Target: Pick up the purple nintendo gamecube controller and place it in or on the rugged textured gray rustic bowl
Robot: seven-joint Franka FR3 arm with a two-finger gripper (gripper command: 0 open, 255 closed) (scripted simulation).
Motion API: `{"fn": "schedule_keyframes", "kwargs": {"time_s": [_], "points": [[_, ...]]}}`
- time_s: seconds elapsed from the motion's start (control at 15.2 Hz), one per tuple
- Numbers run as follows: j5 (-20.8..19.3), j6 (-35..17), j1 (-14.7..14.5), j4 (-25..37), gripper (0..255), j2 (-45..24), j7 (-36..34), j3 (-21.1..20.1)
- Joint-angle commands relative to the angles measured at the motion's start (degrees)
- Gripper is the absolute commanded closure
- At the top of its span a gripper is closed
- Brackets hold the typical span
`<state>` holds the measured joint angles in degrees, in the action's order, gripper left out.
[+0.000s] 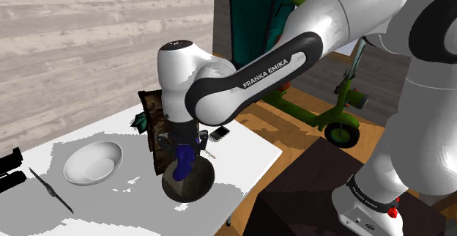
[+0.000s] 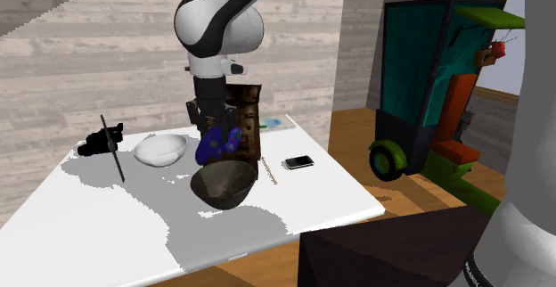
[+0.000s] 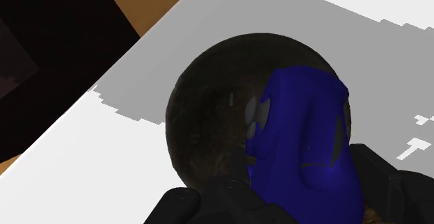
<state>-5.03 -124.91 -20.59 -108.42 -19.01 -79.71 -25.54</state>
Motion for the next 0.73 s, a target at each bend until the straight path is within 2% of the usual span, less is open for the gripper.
{"fn": "schedule_keyframes", "kwargs": {"time_s": [0.0, 0.66], "points": [[-0.4, -1.3, -0.2, -0.5, 255, -0.7, -0.2, 0.2], [-2.7, -7.3, -1.1, -2.4, 255, -5.3, -1.4, 1.4]]}}
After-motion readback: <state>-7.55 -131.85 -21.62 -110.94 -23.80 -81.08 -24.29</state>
